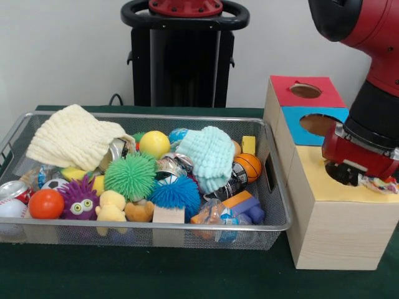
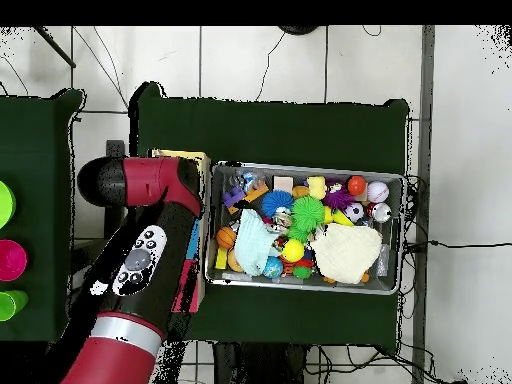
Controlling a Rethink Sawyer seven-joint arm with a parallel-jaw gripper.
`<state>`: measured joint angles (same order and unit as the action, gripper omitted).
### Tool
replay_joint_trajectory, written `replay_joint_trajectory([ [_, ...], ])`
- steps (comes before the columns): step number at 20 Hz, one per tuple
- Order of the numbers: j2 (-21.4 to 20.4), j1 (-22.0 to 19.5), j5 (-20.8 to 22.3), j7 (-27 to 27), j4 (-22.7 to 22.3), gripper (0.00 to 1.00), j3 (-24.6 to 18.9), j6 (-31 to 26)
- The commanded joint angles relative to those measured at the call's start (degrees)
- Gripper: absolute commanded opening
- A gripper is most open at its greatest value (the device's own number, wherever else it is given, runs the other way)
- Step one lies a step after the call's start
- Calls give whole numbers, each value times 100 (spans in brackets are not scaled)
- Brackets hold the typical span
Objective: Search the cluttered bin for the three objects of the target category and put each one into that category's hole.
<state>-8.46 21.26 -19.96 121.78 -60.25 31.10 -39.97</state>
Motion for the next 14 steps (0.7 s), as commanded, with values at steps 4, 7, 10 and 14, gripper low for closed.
replay_joint_trajectory([
  [4, 854, -403, -109, 1486, 256, 0, -208, 466],
  [7, 781, -442, -111, 1405, 210, 0, -282, 418],
  [10, 606, -434, -117, 1316, 44, 0, -378, 321],
  [14, 254, -520, -156, 1001, -311, 0, -683, 197],
])
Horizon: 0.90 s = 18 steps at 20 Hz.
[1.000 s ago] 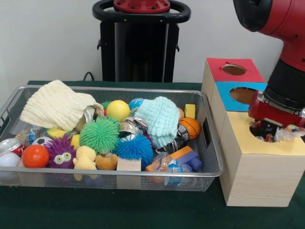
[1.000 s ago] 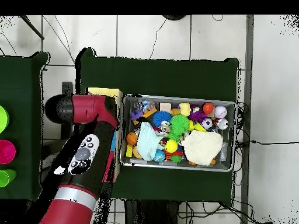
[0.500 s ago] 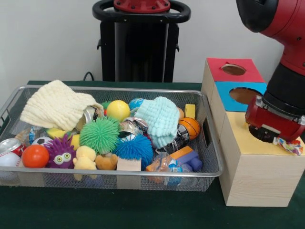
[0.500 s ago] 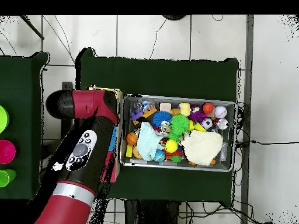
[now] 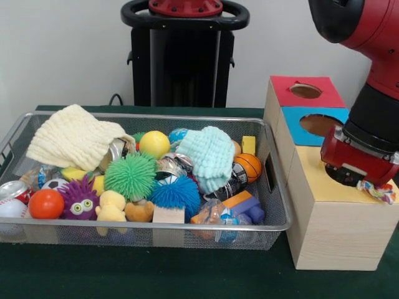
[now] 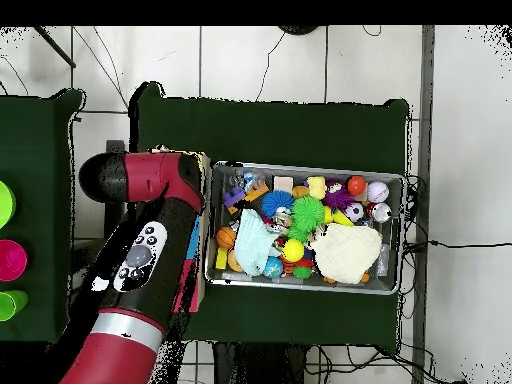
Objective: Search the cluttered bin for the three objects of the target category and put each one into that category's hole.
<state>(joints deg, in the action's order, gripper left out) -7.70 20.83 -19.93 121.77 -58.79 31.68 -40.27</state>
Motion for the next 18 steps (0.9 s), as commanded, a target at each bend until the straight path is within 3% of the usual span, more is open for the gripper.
replay_joint_trajectory([
  [1, 40, -520, -180, 867, -626, 0, -884, 245],
  [8, -1033, -805, -134, 112, -1532, 0, -1400, -295],
  [12, -1282, -999, 38, -125, -1635, 0, -1519, -537],
  [18, -1457, -1201, 263, -200, -1406, 0, -1527, -1089],
])
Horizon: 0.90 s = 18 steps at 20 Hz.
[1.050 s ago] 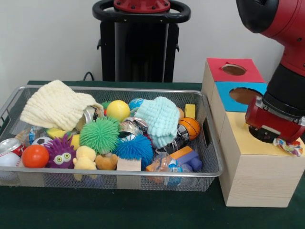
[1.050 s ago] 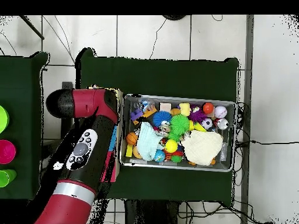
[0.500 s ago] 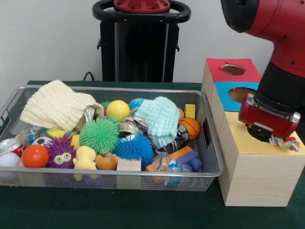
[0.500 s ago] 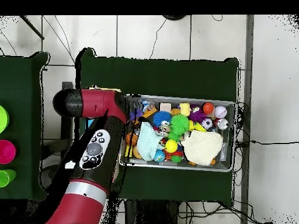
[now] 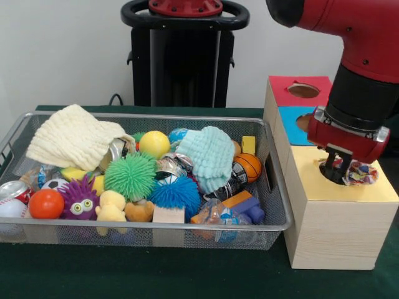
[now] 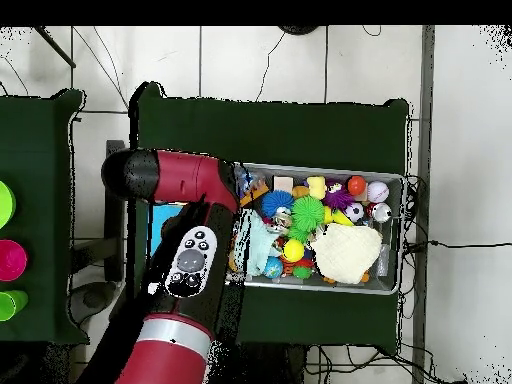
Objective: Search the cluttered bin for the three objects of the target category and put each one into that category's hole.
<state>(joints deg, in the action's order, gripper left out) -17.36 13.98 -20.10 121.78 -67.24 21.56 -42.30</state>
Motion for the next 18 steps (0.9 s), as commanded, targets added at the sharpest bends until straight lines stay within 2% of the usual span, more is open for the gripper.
replay_joint_trajectory([
  [1, -498, -522, 296, -190, -521, 0, -527, -939],
  [7, -544, -476, 348, -25, -352, 0, -584, -1131],
  [18, -907, -337, 382, 211, -416, 0, -621, -1284],
])
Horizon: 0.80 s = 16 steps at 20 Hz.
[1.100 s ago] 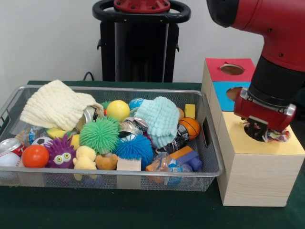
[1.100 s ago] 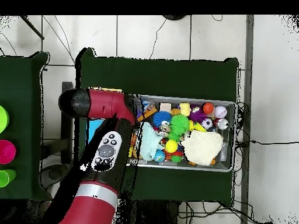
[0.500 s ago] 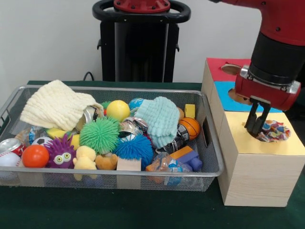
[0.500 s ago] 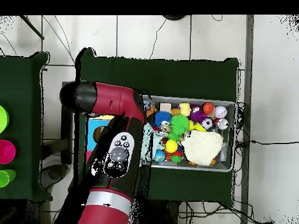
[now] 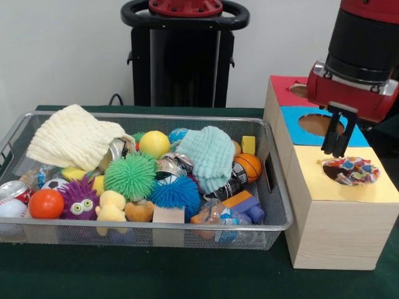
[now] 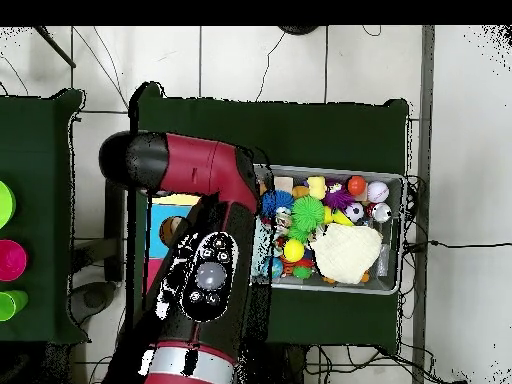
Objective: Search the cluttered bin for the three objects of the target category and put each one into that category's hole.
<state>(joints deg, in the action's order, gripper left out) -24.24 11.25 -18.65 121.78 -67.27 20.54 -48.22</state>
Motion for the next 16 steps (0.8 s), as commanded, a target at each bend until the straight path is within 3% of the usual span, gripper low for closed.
replay_joint_trajectory([
  [1, -231, -50, 238, 231, -403, 0, -516, -696],
  [9, -285, 131, 152, 590, -366, 0, -520, -739],
  [16, 23, 323, 66, 981, -263, 0, -489, -380],
])
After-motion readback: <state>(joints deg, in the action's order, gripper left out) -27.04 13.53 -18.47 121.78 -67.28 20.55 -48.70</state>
